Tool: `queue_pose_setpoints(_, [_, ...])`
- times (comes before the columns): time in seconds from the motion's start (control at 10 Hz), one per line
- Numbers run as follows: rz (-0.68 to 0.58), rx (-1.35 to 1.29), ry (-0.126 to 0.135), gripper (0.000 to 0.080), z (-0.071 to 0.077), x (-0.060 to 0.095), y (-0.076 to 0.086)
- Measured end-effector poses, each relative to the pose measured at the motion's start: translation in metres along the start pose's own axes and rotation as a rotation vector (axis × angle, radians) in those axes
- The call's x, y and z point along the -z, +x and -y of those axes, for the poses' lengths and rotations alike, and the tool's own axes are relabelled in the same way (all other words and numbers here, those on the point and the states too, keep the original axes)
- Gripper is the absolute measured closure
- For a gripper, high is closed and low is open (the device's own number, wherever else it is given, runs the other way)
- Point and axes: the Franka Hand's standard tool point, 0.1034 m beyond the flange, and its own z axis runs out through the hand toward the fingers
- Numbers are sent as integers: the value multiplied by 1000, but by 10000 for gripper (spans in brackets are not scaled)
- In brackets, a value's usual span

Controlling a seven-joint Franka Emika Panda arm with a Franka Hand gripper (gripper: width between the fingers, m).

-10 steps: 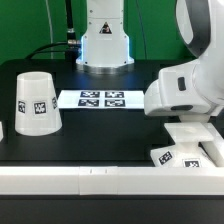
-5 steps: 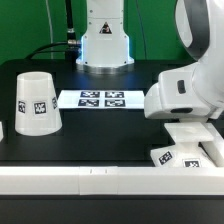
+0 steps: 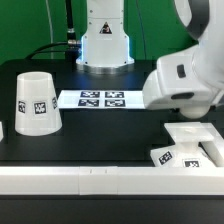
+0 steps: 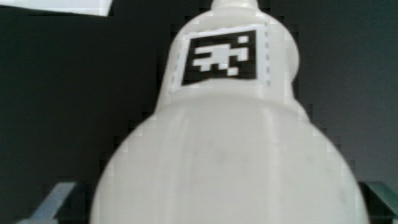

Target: Assemble lamp

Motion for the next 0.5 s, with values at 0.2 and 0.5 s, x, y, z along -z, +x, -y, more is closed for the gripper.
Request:
queue_pose_setpoints(0.2, [-7,51,6,223,-8,30,-17])
queue_pose_setpoints(0.5, [-47,104,19,223,-22,88,-32])
